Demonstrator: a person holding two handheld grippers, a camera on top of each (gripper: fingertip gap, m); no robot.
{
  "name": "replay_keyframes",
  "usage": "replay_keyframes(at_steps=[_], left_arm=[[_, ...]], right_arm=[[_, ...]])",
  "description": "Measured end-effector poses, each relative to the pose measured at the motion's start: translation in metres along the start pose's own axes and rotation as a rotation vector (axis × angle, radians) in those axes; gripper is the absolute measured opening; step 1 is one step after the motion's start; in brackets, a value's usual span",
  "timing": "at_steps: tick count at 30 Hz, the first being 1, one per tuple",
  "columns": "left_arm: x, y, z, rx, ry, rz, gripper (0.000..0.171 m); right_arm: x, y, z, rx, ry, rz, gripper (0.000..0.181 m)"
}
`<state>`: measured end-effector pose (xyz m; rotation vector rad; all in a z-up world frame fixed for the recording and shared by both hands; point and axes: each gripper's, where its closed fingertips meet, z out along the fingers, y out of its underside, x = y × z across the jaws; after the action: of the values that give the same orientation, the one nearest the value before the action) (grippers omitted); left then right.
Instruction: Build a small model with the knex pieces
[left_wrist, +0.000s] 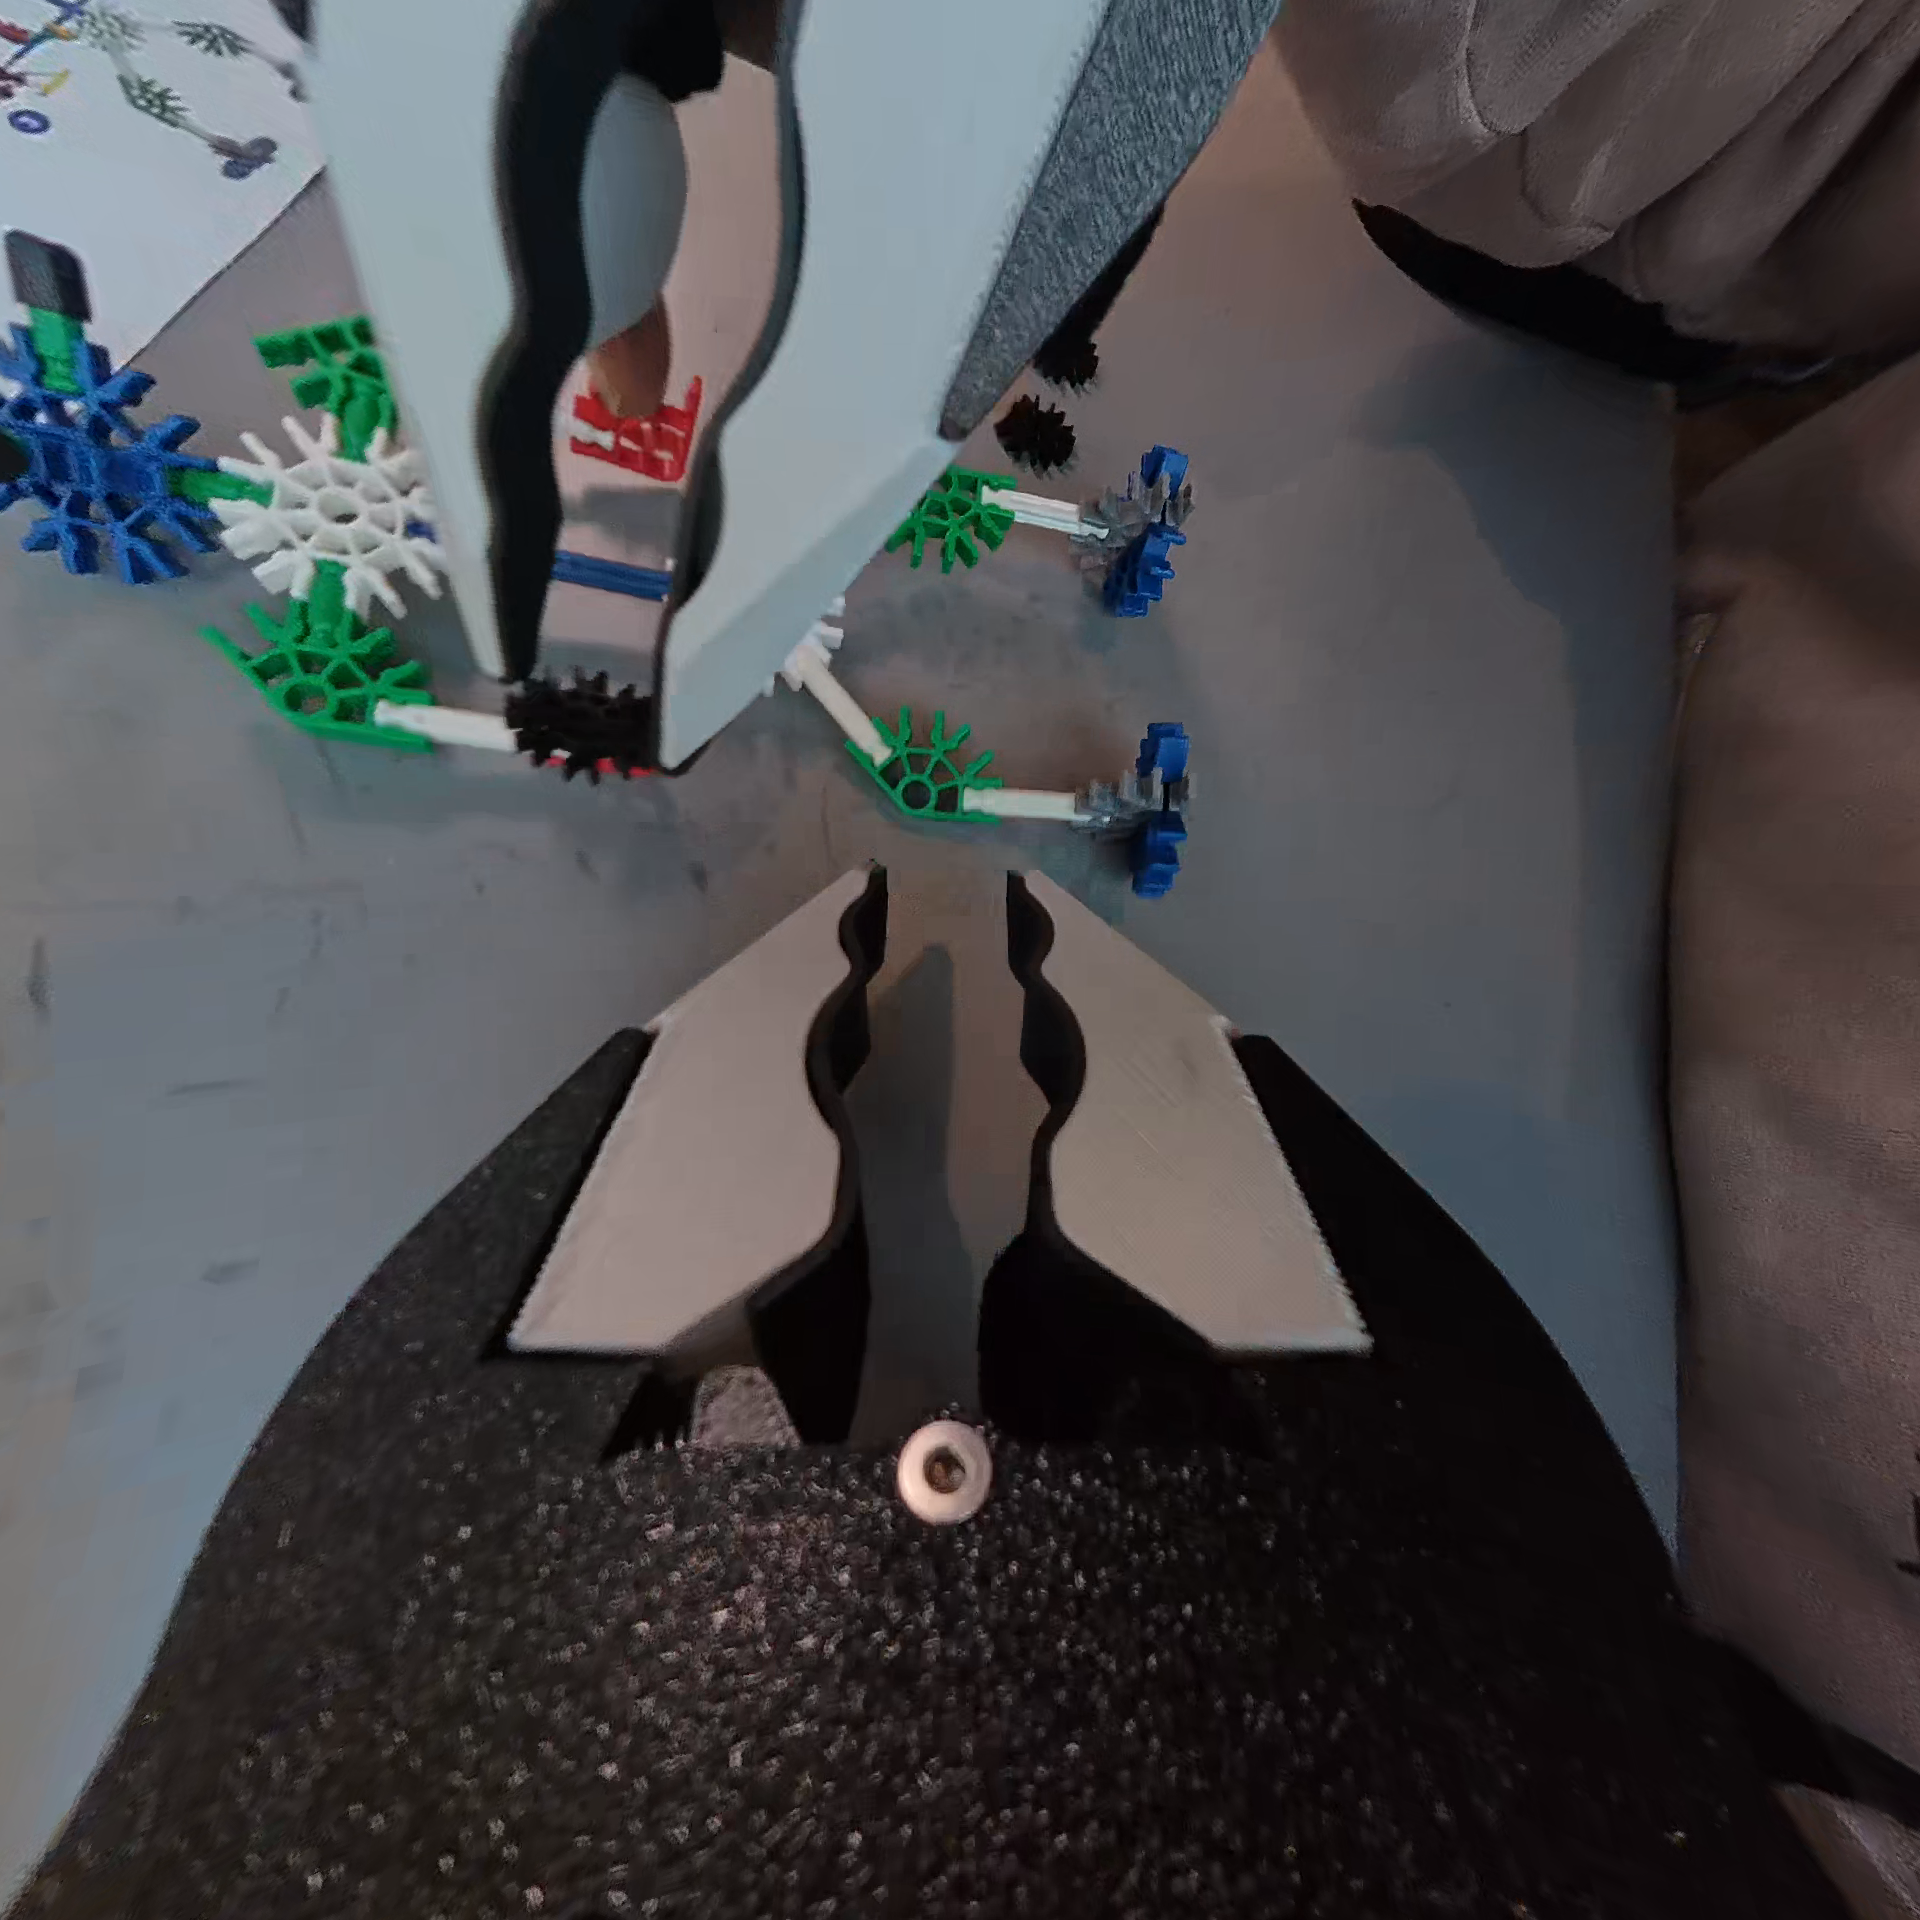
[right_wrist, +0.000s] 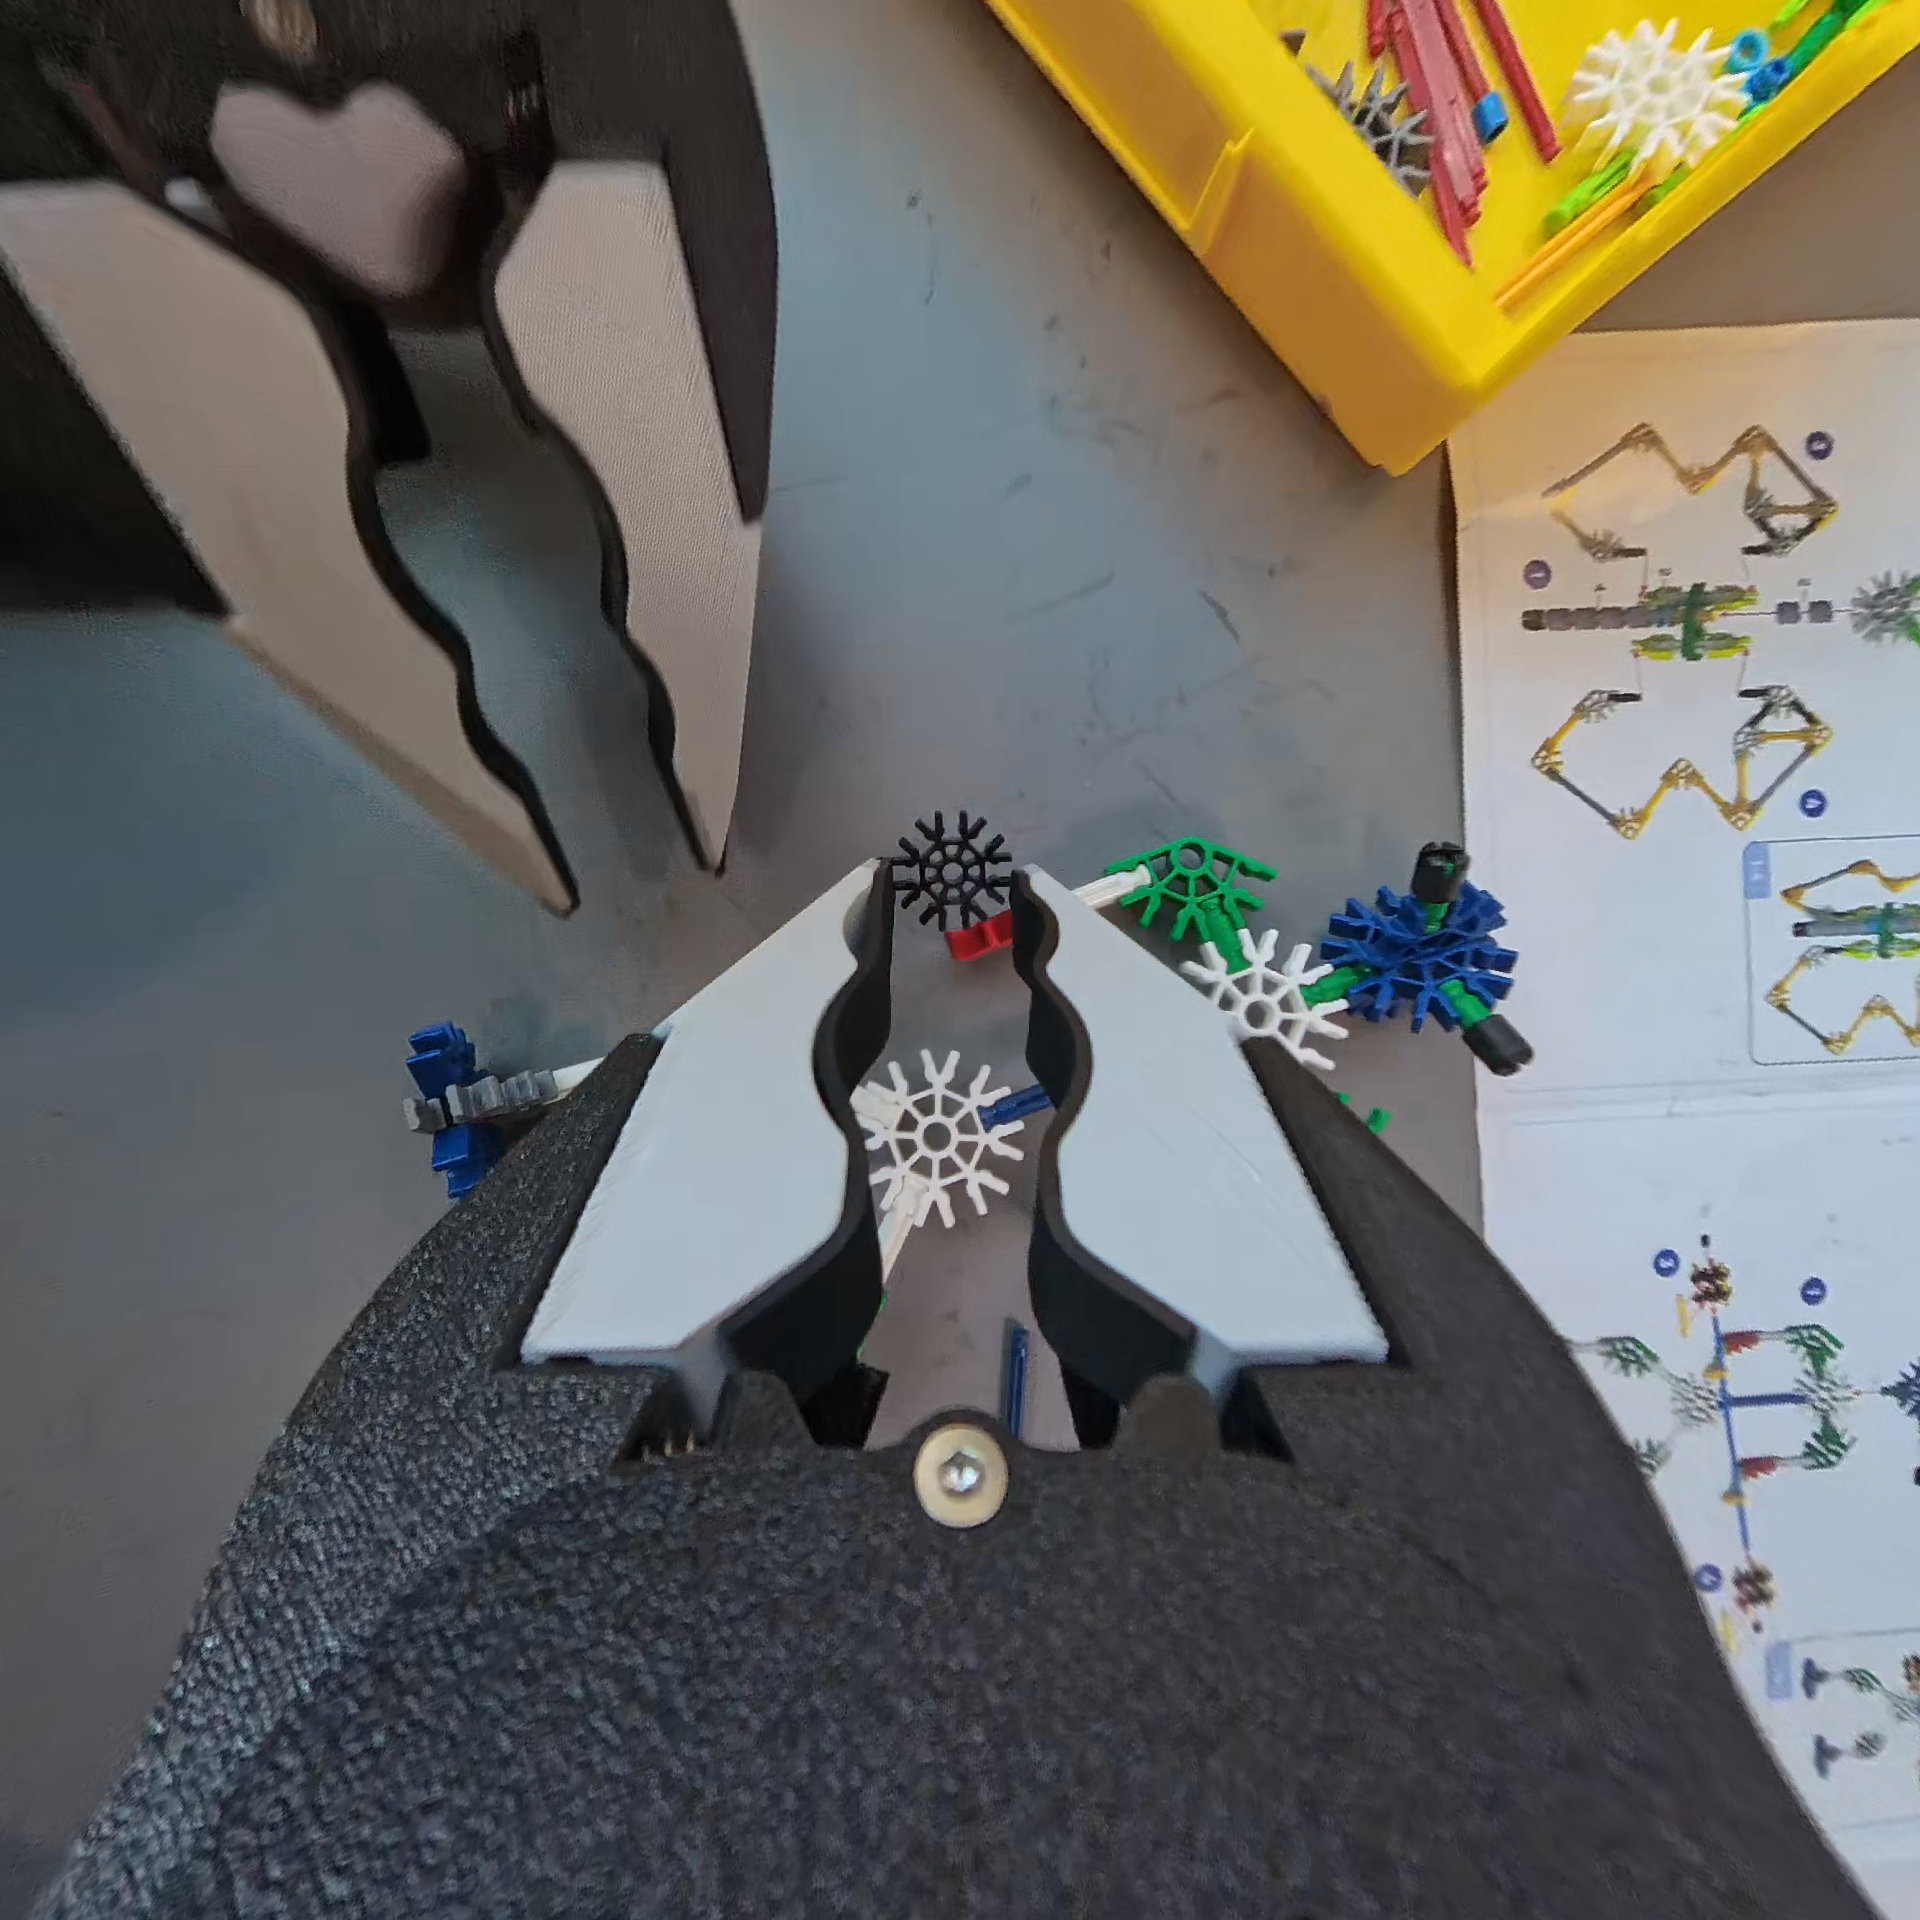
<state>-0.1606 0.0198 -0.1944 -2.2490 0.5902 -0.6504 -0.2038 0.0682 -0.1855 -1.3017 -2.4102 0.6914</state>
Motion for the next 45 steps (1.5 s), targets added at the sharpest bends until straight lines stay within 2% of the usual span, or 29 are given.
replay_keyframes(at_steps=[5, 9, 13, 17, 22, 24, 27, 31, 33, 34, 36, 39, 42, 45], left_arm=[[-0.037, 0.009, -0.027, -0.001, -0.189, -0.006, 0.024], [-0.035, 0.013, -0.019, -0.043, -0.196, 0.057, 0.033], [-0.033, 0.014, -0.015, -0.051, -0.19, 0.061, 0.033], [-0.028, 0.009, -0.006, -0.042, -0.186, 0.097, 0.033], [-0.035, 0.015, 0.007, -0.106, -0.245, 0.142, 0.033], [-0.037, 0.016, 0.007, -0.109, -0.247, 0.128, 0.023], [-0.04, 0.019, 0.002, -0.117, -0.249, 0.101, 0.022], [-0.063, 0.029, -0.022, -0.147, -0.36, 0.043, 0.022], [-0.077, 0.03, -0.035, -0.131, -0.424, -0.017, 0.022], [-0.082, 0.031, -0.038, -0.12, -0.445, -0.047, 0.022], [-0.089, 0.031, -0.04, -0.109, -0.47, -0.074, 0.022], [-0.088, 0.023, -0.037, -0.058, -0.459, -0.07, 0.033], [-0.088, 0.011, -0.039, 0.017, -0.452, -0.076, 0.034], [-0.093, 0.004, -0.043, 0.081, -0.473, -0.085, 0.034]], right_arm=[[-0.021, 0.002, 0.009, 0.001, -0.053, -0.055, 0.021], [-0.035, 0.0, 0.02, 0.0, -0.077, -0.135, 0.021], [-0.037, -0.002, 0.017, 0.032, -0.054, -0.207, 0.034], [-0.018, -0.01, -0.026, 0.167, 0.011, -0.14, 0.035], [0.032, 0.017, -0.113, 0.334, 0.221, 0.041, 0.032], [0.052, 0.041, -0.154, 0.392, 0.326, 0.128, 0.03], [0.085, 0.094, -0.221, 0.421, 0.523, 0.281, 0.027], [0.135, 0.204, -0.319, 0.32, 0.871, 0.553, 0.022], [0.154, 0.27, -0.362, 0.202, 1.041, 0.665, 0.021], [0.159, 0.304, -0.373, 0.118, 1.08, 0.721, 0.021], [0.162, 0.36, -0.373, -0.016, 1.042, 0.846, 0.025], [0.167, 0.403, -0.349, -0.068, 0.926, 0.953, 0.027], [0.177, 0.416, -0.316, -0.044, 0.802, 0.999, 0.027], [0.19, 0.414, -0.287, -0.01, 0.711, 1.041, 0.027]])
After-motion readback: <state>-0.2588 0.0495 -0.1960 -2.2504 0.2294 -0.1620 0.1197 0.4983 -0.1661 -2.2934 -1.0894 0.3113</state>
